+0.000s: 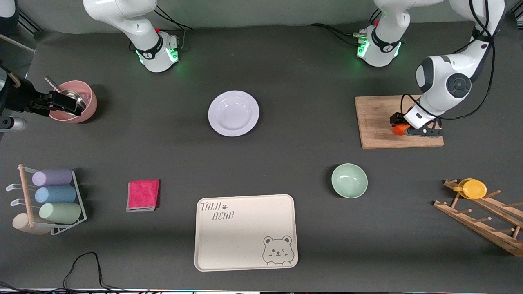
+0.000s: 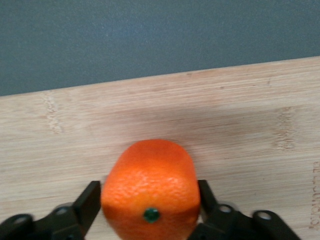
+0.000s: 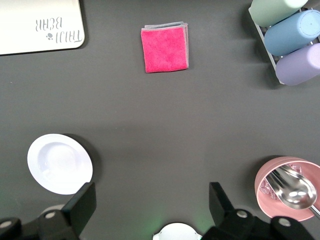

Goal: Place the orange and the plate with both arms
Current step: 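Close the left gripper around the orange, then lift the orange and carry it over the white plate with the left gripper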

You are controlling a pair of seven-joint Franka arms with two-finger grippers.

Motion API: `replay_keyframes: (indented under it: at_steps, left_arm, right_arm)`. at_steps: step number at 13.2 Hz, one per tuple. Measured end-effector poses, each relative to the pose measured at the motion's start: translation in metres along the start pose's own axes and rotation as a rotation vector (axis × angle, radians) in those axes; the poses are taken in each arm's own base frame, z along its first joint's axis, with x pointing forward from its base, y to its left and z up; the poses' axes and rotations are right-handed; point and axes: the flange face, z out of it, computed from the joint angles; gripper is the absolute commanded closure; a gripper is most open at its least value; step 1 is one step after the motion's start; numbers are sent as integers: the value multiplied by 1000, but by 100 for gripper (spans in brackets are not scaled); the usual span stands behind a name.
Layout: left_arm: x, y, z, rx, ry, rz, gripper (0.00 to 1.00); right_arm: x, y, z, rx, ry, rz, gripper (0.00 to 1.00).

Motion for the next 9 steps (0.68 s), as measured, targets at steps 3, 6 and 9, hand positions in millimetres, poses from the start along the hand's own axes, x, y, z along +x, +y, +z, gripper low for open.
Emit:
replay_keyframes:
  at_steps: [3, 6, 9]
  left_arm:
    - [2, 0, -3, 2, 8, 3, 49]
    - [22, 0, -32, 6, 16, 11, 49]
    - [56, 13, -124, 10, -26, 5, 49]
  right_arm:
    - [5, 1, 7, -3, -14, 5, 0]
    - [6, 2, 8, -2, -16, 5, 0]
    - [7, -3, 8, 54, -16, 3, 0]
